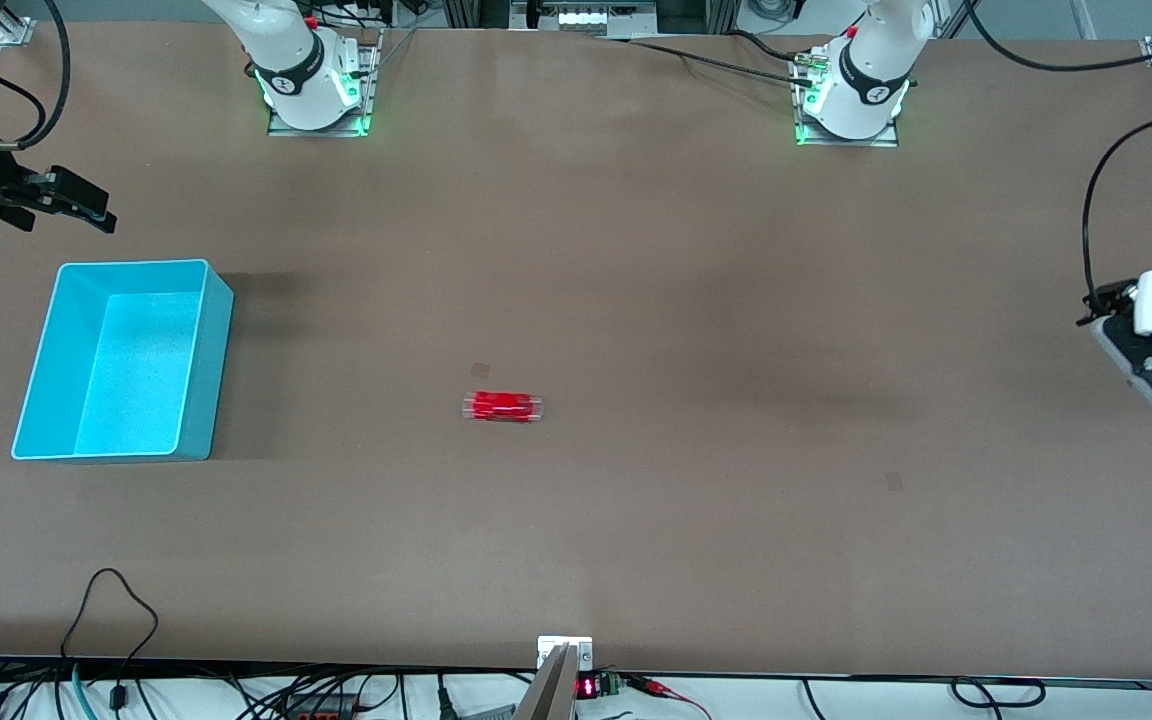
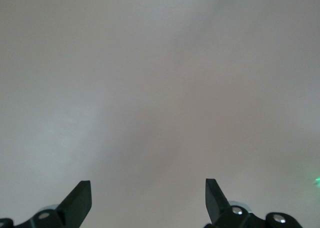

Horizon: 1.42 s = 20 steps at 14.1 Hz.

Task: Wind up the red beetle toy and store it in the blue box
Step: 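Raise the left gripper away while the car rolls toward the box, then move the right gripper over the box edge toward the red car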

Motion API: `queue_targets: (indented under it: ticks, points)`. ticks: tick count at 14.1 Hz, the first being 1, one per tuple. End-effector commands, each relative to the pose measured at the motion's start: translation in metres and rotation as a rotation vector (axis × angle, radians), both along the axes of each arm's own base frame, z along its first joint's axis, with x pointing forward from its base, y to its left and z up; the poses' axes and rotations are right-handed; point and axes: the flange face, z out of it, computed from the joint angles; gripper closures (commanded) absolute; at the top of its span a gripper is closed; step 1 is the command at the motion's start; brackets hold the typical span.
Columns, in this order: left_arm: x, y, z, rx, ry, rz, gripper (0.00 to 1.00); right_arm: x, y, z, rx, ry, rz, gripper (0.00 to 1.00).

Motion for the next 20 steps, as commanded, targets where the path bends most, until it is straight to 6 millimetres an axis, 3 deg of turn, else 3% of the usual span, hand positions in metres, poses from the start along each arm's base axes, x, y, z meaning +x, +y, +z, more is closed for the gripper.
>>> queue_targets:
  ticks: [1,3,4,6,9,11,13,17,20]
  points:
    - [-0.014,-0.011,0.037,0.017,0.050,0.193,0.00,0.000,-0.003,0.004,-0.005,-0.008,-0.006,0.00]
    - [-0.015,-0.023,0.063,0.035,0.064,0.320,0.00,0.002,-0.002,0.002,-0.003,-0.003,-0.003,0.00]
    - [-0.012,-0.041,0.074,0.051,0.055,0.347,0.00,0.002,-0.002,0.002,-0.002,-0.004,-0.003,0.00]
    - [-0.010,-0.059,0.093,0.065,0.040,0.392,0.00,0.005,-0.001,-0.004,0.004,0.007,0.008,0.00]
    - [-0.002,-0.067,0.100,0.058,0.005,0.424,0.00,0.011,0.002,-0.001,0.009,0.010,0.015,0.00]
    - [-0.002,-0.099,0.113,0.094,-0.052,0.551,0.00,0.015,0.002,0.002,0.047,-0.009,0.007,0.00]
    - [-0.016,-0.131,0.127,0.123,-0.116,0.775,0.00,0.018,0.010,-0.002,0.056,-0.003,0.025,0.00]
    - [-0.053,-0.127,0.126,-0.021,-0.284,0.867,0.00,0.041,0.029,-0.032,0.066,0.043,0.075,0.00]
    - [-0.068,-0.127,0.130,-0.004,-0.211,0.870,0.00,0.070,0.038,-0.049,0.118,0.042,0.178,0.00]
